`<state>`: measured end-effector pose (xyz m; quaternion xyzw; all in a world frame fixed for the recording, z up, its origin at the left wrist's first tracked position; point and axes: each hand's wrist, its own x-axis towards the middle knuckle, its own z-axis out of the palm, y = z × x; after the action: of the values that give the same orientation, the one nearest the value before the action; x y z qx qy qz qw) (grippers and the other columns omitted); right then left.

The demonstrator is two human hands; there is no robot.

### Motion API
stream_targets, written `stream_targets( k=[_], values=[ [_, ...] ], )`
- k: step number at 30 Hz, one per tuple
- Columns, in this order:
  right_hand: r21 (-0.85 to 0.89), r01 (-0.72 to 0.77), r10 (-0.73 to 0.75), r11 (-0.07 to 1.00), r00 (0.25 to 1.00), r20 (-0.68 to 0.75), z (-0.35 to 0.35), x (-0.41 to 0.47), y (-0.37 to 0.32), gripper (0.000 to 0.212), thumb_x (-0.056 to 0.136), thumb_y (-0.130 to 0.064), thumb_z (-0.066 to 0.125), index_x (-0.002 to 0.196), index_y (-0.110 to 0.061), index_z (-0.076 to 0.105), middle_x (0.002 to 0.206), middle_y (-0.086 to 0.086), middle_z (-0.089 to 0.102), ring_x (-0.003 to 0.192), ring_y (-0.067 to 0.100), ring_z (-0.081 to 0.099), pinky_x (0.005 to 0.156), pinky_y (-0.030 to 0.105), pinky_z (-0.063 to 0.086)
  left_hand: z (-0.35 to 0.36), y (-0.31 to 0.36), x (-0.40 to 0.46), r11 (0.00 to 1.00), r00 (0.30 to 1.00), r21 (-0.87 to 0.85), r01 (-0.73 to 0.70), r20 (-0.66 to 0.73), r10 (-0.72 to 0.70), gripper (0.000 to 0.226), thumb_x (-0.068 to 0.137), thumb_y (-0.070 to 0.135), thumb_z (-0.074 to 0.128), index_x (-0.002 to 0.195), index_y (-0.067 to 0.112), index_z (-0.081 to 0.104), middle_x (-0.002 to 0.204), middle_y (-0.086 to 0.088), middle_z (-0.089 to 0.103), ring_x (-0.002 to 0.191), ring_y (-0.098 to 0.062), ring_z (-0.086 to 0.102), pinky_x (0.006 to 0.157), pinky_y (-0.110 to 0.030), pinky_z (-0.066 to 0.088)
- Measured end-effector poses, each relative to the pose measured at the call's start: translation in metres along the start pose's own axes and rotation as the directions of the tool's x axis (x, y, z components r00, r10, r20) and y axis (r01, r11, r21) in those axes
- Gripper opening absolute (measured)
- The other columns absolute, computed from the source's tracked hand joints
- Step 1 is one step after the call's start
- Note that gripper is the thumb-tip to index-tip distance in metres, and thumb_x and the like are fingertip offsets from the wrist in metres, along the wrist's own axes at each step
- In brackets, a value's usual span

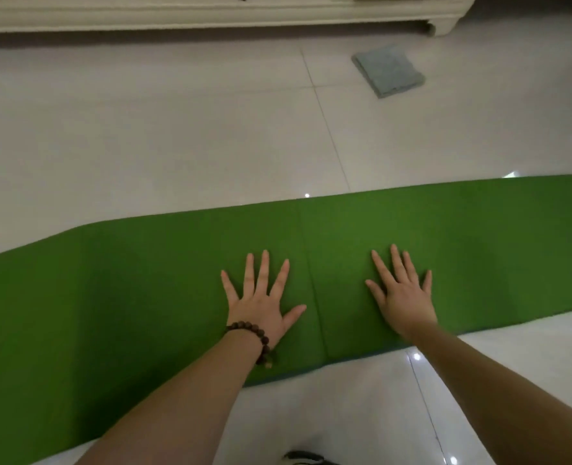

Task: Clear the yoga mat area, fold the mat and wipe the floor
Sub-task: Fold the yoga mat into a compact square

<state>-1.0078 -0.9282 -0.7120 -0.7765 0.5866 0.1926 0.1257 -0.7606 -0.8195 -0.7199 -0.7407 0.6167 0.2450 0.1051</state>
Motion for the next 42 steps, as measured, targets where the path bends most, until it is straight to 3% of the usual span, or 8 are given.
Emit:
stream_targets(
  k=[4, 8, 13, 17, 24, 29, 33, 42],
  values=[
    [0.171, -0.352, 0.351, 0.920, 0.936, 0.038, 0.020, -0.038, 0.051, 0.072, 0.089, -0.070, 0.024, 0.148, -0.043, -0.008, 0.159, 0.000, -0.017, 0.146, 0.022, -0.015, 0.113, 0.059, 0.003, 0.005, 0.004, 0.006, 0.995, 0.999, 0.084, 0.045, 0.014, -0.046, 0.082, 0.081, 0.079, 0.001, 0.141, 0.036, -0.034, 0.149, -0.006, -0.040, 0.139, -0.034, -0.032, 0.104, -0.074, -0.010],
    [0.605, -0.618, 0.725, 0.501, 0.682, 0.096, 0.022, -0.052, 0.073, 0.095, 0.082, -0.061, 0.058, 0.152, -0.024, 0.004, 0.158, 0.016, -0.006, 0.145, 0.035, 0.007, 0.116, 0.048, 0.018, 0.005, 0.020, -0.002, 0.998, 0.999, 0.066, 0.026, 0.026, -0.028, 0.079, 0.087, 0.074, 0.008, 0.144, 0.034, -0.029, 0.145, -0.008, -0.042, 0.139, -0.040, -0.030, 0.104, -0.076, -0.004],
    [0.957, -0.248, 0.837, -0.154, 0.482, 0.259, 0.008, -0.054, 0.092, 0.080, 0.082, -0.033, 0.072, 0.145, -0.009, 0.028, 0.136, 0.013, 0.048, 0.118, 0.033, 0.053, 0.102, 0.042, 0.043, 0.022, 0.045, -0.032, 0.976, 0.984, 0.166, -0.139, 0.135, 0.117, 0.110, 0.066, 0.094, 0.022, 0.133, 0.034, -0.041, 0.144, -0.012, -0.047, 0.133, -0.044, -0.038, 0.097, -0.079, -0.012],
    [0.915, -0.092, 0.719, -0.394, 0.589, 0.369, -0.012, -0.044, 0.101, 0.054, 0.085, -0.025, 0.069, 0.129, -0.012, 0.042, 0.117, 0.004, 0.053, 0.096, 0.023, 0.055, 0.084, 0.036, 0.050, 0.024, 0.049, -0.038, 0.967, 0.980, 0.211, -0.145, 0.168, 0.110, 0.121, 0.062, 0.094, 0.035, 0.133, 0.032, -0.042, 0.142, -0.012, -0.049, 0.133, -0.043, -0.038, 0.099, -0.079, -0.009],
    [0.973, 0.141, 0.663, 0.185, 0.712, -0.230, -0.065, -0.035, 0.103, 0.059, 0.094, -0.011, 0.054, 0.145, -0.021, 0.025, 0.138, -0.004, 0.045, 0.120, 0.012, 0.046, 0.104, 0.026, 0.034, 0.026, 0.056, -0.041, 0.980, 0.990, 0.154, -0.123, 0.087, 0.111, 0.100, 0.060, 0.094, 0.001, 0.131, 0.039, -0.044, 0.149, -0.004, -0.041, 0.136, -0.032, -0.036, 0.106, -0.072, -0.006],
    [0.905, -0.417, 0.627, 0.082, 0.727, 0.278, -0.030, -0.042, 0.113, 0.045, 0.094, -0.012, 0.049, 0.136, 0.000, 0.037, 0.118, 0.016, 0.053, 0.098, 0.033, 0.057, 0.089, 0.045, 0.051, 0.028, 0.058, -0.042, 0.979, 0.989, 0.169, -0.114, 0.117, 0.095, 0.094, 0.074, 0.088, 0.020, 0.132, 0.041, -0.038, 0.148, -0.003, -0.042, 0.139, -0.034, -0.033, 0.106, -0.072, -0.007],
    [0.636, -0.550, 0.642, 0.541, 0.759, 0.110, -0.014, -0.049, 0.104, 0.087, 0.089, -0.036, 0.061, 0.151, -0.014, 0.006, 0.154, 0.021, 0.013, 0.142, 0.034, 0.017, 0.113, 0.047, 0.025, 0.025, 0.052, -0.042, 0.980, 0.981, 0.129, -0.154, 0.141, 0.135, 0.097, 0.075, 0.086, 0.029, 0.133, 0.043, -0.035, 0.144, 0.000, -0.045, 0.137, -0.030, -0.036, 0.105, -0.070, -0.012],
    [0.078, 0.090, -0.078, 0.993, 0.987, -0.142, 0.001, -0.058, -0.044, 0.070, 0.095, -0.057, 0.032, 0.148, -0.039, -0.009, 0.156, 0.009, -0.024, 0.143, 0.028, -0.022, 0.113, 0.057, -0.007, 0.016, -0.045, -0.090, 0.988, 0.998, 0.151, 0.036, 0.051, -0.044, 0.102, 0.064, 0.094, 0.016, 0.136, 0.041, -0.033, 0.148, 0.000, -0.038, 0.141, -0.026, -0.031, 0.105, -0.068, -0.015]
  ],
)
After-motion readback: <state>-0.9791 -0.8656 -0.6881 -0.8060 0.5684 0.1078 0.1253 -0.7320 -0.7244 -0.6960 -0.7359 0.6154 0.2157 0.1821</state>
